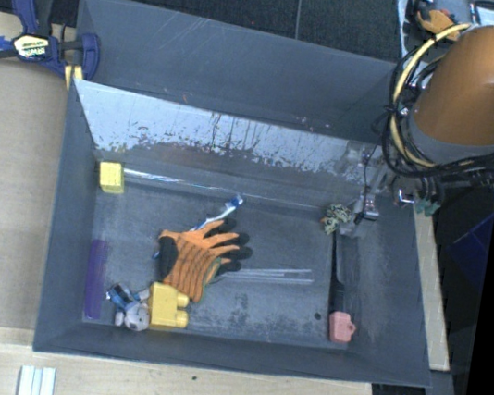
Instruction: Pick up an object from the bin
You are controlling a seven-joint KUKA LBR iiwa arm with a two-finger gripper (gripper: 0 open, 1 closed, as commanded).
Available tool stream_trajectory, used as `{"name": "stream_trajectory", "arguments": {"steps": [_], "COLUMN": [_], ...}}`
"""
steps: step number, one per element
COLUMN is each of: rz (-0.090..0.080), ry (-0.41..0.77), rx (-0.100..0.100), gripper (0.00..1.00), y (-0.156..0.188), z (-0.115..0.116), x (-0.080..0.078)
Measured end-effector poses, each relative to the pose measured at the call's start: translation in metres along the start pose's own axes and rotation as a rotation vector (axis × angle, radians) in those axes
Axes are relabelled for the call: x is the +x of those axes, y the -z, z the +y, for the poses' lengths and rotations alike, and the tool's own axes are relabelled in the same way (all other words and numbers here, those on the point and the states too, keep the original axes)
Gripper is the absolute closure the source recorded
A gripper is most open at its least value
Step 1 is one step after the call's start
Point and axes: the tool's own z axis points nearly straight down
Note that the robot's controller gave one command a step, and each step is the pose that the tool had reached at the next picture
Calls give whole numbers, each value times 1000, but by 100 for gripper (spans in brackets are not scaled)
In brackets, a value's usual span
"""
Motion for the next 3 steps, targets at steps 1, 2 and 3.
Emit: {"name": "stream_trajectory", "arguments": {"steps": [1, 2, 3], "rz": [-8, -11, -15], "ry": [3, 54, 222], "rx": [1, 1, 5], "gripper": [0, 0, 0], "y": [4, -82, -80], "z": [1, 101, 49], "x": [-2, 10, 3]}}
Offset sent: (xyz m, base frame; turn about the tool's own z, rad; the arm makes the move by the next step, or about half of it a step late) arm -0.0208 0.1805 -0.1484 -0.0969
